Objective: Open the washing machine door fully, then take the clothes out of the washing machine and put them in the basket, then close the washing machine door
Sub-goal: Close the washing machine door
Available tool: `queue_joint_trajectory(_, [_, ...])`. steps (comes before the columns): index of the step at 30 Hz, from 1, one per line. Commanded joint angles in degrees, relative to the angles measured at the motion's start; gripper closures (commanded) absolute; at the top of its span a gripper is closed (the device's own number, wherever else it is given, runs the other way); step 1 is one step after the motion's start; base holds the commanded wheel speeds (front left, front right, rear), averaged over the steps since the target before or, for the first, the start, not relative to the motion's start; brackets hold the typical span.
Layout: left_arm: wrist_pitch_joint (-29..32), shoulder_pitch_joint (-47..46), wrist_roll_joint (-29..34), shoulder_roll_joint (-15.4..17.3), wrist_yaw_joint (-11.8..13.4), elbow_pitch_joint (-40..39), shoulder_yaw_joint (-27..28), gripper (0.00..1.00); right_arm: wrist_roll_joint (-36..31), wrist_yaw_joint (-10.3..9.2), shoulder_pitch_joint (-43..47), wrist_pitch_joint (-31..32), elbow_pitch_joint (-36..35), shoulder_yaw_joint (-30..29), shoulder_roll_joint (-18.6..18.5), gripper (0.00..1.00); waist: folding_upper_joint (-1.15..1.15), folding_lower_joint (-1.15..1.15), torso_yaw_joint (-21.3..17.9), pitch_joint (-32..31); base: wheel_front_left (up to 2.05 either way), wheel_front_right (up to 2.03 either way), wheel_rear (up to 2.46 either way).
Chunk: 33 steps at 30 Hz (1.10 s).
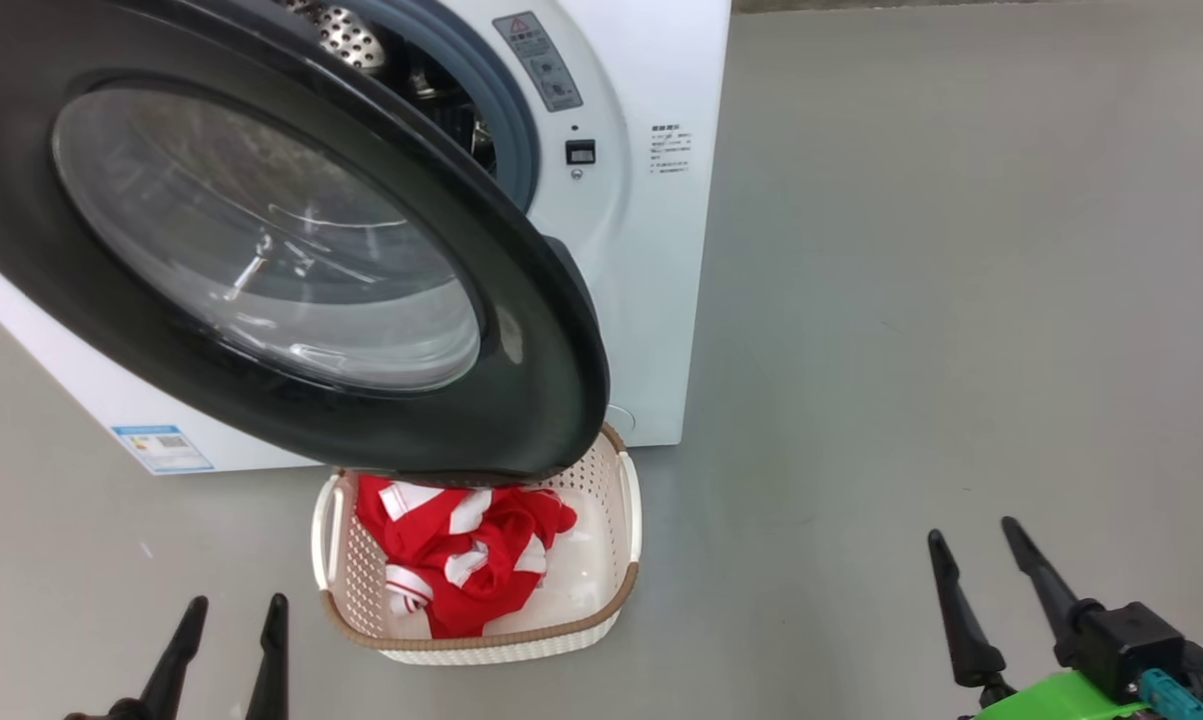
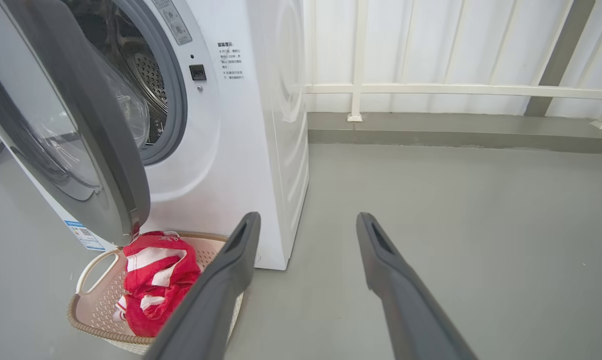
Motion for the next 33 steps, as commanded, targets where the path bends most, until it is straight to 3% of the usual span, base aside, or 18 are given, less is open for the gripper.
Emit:
queue_joint_trajectory(1, [-0.7, -0.8, 0.8, 0.6, -0.3, -1.6, 1.7, 0.0, 0.4, 0.26, -0.8, -0.4, -1.6, 1.8, -0.5, 0.71, 0.0, 0.0, 0.4, -0.1, 0.0, 0.0, 0.0])
queue_joint_trajectory(2, [-0.7, -0.8, 0.8, 0.4, -0.3, -1.6, 1.6, 0.0, 0.7, 0.26, -0.9, -0.4, -1.5, 2.4, -0.5, 1.0, 0.0, 0.0, 0.8, -0.2, 0.0, 0.0, 0.0])
queue_joint_trajectory(21, [-0.7, -0.7, 1.7, -2.7, -0.3, -3.0, 0.1, 0.0, 3.6, 0.26, -13.9, -0.4, 0.2, 15.8, -1.2, 1.0, 0.0, 0.0, 11.3, -0.1, 0.0, 0.0, 0.0])
queue_joint_trajectory(33, [-0.7, -3.4, 0.9, -3.5, -0.3, -2.8, -1.4, 0.0, 4.4, 0.26, -22.2, -0.4, 3.5, 19.0, -0.9, 1.0, 0.0, 0.0, 14.9, 3.7, 0.0, 0.0, 0.0])
